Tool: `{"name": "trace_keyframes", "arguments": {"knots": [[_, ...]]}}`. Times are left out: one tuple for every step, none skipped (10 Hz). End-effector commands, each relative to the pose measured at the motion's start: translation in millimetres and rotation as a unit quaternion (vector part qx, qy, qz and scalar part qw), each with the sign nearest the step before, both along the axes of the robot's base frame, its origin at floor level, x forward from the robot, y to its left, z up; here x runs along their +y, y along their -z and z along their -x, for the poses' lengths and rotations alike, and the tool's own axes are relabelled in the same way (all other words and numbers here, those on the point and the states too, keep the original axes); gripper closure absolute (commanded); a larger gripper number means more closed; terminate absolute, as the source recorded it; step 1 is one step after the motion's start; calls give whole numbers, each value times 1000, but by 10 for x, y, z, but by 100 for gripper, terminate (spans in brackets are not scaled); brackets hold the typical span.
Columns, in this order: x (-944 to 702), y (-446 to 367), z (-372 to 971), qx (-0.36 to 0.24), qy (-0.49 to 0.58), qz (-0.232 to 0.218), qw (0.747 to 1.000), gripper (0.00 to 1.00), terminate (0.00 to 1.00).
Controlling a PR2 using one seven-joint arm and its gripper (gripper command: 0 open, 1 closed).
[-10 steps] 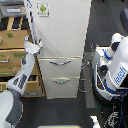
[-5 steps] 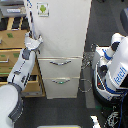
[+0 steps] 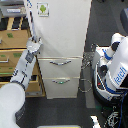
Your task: Opening the fridge
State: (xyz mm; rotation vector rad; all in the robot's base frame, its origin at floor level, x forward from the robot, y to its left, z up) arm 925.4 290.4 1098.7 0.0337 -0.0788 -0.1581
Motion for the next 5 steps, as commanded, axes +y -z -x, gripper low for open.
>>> {"name": "trace_keyframes", "arguments": {"knots": [[-22,646,-44,37,22,28,999,100,0],[-23,660,-37,38,22,27,999,100,0],[-24,671,-28,38,24,28,999,100,0],[-22,673,-27,39,23,28,999,100,0],[-24,680,-18,40,24,28,999,100,0]]}}
